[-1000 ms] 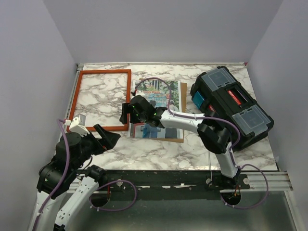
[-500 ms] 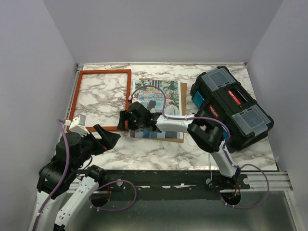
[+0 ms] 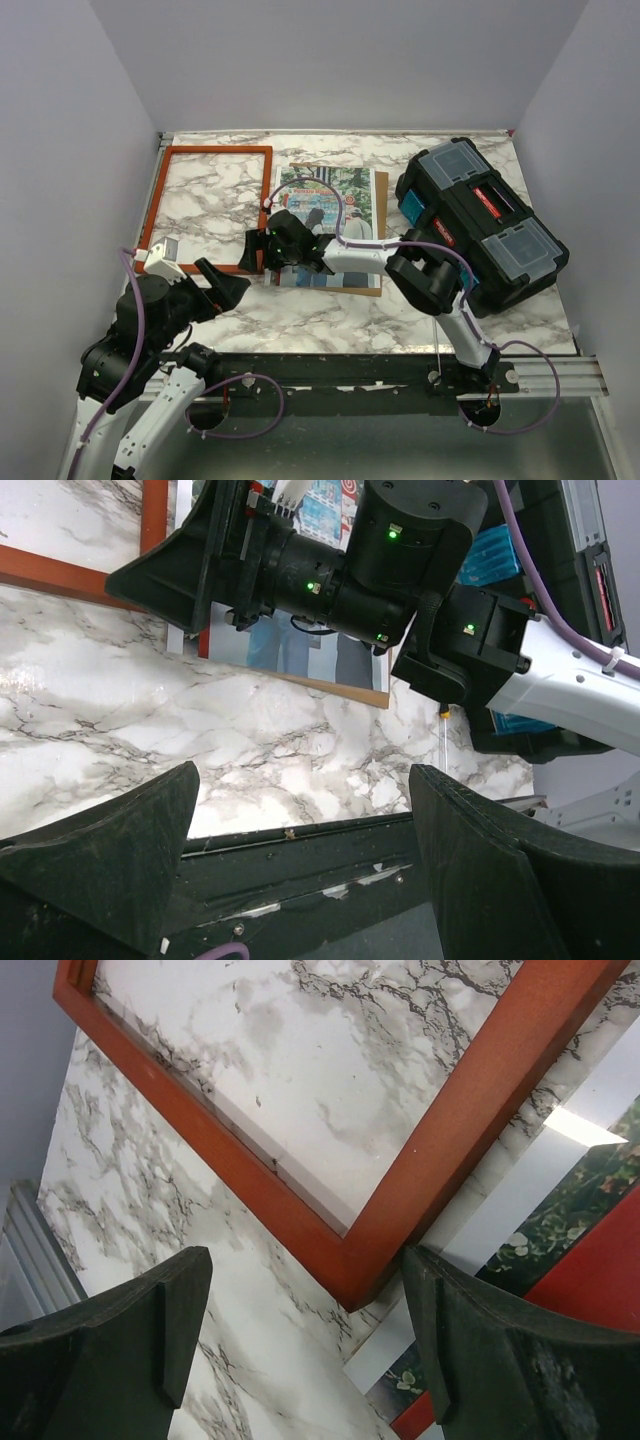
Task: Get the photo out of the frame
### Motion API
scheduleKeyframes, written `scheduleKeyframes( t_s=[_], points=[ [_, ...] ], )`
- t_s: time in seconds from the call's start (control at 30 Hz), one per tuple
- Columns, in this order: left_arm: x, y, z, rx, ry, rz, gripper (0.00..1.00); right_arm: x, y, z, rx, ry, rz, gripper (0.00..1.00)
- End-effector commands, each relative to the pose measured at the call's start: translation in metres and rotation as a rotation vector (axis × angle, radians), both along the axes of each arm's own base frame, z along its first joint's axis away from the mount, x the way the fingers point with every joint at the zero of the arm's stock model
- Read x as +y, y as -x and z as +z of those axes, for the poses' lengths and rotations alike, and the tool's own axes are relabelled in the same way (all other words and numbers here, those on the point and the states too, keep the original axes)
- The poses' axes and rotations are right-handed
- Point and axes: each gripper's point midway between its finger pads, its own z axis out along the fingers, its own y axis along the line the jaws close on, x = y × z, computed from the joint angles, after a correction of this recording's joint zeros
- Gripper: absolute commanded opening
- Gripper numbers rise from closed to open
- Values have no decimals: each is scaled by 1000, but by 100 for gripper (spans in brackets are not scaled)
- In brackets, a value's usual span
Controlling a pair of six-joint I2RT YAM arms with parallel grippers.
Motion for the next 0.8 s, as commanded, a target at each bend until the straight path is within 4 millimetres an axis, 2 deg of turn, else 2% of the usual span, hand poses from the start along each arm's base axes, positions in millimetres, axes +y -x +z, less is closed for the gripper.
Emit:
scheduleKeyframes(
  t_s=[0.0,0.07,0.13,0.27,0.4,0.5,0.63,0.7,0.77],
  points=[
    [-5,-2,-3,5,3,-23,89,-7,-1,11,-30,25,-25,84],
    [-7,-2,-7,12,3,-32,89,-27,-1,18,-50,84,-56,84],
    [-10,-3,-10,21,6,-47,89,-54,4,21,-79,152,-77,85],
    [-26,-8,-20,47,26,-112,89,-126,20,22,-134,297,-141,87],
    [-57,-18,-37,101,82,-238,89,-207,35,15,-163,459,-254,87],
    [-81,-25,-57,166,147,-320,88,-252,47,18,-165,494,-332,87],
    [-100,-43,-74,208,172,-358,87,-302,49,23,-107,432,-453,88],
    [-110,-53,-80,228,160,-377,86,-317,45,25,-68,364,-475,88],
    [-121,-62,-87,264,141,-399,86,-322,39,33,-82,327,-472,91]
  ],
)
